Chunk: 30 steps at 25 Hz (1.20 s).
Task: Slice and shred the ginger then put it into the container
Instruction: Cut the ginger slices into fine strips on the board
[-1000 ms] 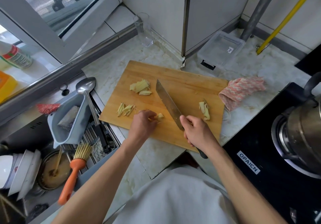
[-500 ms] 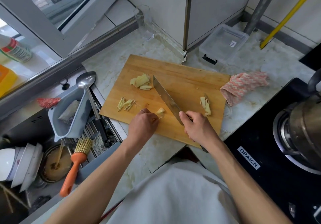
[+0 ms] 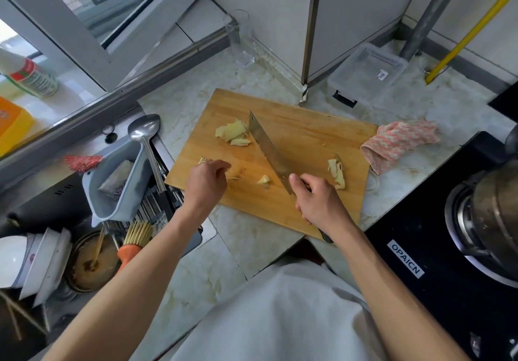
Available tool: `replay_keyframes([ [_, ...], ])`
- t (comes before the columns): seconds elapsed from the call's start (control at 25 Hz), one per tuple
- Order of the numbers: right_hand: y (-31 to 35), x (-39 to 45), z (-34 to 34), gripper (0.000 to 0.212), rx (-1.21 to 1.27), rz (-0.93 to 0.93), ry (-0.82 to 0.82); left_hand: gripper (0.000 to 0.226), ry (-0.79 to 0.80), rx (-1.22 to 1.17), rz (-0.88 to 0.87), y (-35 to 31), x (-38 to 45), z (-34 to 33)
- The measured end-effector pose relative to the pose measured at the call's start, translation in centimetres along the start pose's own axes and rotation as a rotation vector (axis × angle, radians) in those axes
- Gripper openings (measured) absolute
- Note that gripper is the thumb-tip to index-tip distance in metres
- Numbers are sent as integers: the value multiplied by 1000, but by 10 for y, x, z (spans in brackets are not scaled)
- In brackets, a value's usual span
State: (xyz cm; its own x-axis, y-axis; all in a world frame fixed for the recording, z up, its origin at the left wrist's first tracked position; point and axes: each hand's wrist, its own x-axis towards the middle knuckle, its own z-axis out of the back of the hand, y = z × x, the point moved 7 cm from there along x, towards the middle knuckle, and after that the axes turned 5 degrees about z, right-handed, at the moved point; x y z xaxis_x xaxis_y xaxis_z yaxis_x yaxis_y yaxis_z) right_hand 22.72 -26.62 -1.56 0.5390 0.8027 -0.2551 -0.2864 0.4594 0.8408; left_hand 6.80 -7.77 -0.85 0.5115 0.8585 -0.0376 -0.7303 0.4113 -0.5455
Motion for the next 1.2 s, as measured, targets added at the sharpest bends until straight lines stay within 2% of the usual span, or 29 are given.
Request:
replay_keyframes([
  [0.16, 3, 0, -3, 54, -3, -3, 4, 38, -25, -30, 56, 6, 4, 6],
  [0.32, 7, 2, -6, 54, -12, 7, 6, 21, 28, 49, -54, 3, 4, 7],
  [0.44, 10, 2, -8, 54, -21, 19, 15, 19, 89, 138, -88, 1, 6, 5],
  [0.56, 10, 2, -6, 52, -22, 22, 12, 33, 163, 229, -62, 4, 8, 2],
  [0.72, 9, 3, -5, 51, -33, 19, 14, 26, 105, 253, -122, 0, 10, 11],
  [0.92, 11, 3, -7, 51, -33, 29, 13, 29, 52, 202, -46, 4, 12, 19],
  [1.08, 9, 2, -7, 53, -36, 23, 18, 50, 130, 204, -123, -3, 8, 13],
  [1.2, 6, 1, -5, 52, -51, 22, 17, 40, 111, 302, -177, -2, 5, 8],
])
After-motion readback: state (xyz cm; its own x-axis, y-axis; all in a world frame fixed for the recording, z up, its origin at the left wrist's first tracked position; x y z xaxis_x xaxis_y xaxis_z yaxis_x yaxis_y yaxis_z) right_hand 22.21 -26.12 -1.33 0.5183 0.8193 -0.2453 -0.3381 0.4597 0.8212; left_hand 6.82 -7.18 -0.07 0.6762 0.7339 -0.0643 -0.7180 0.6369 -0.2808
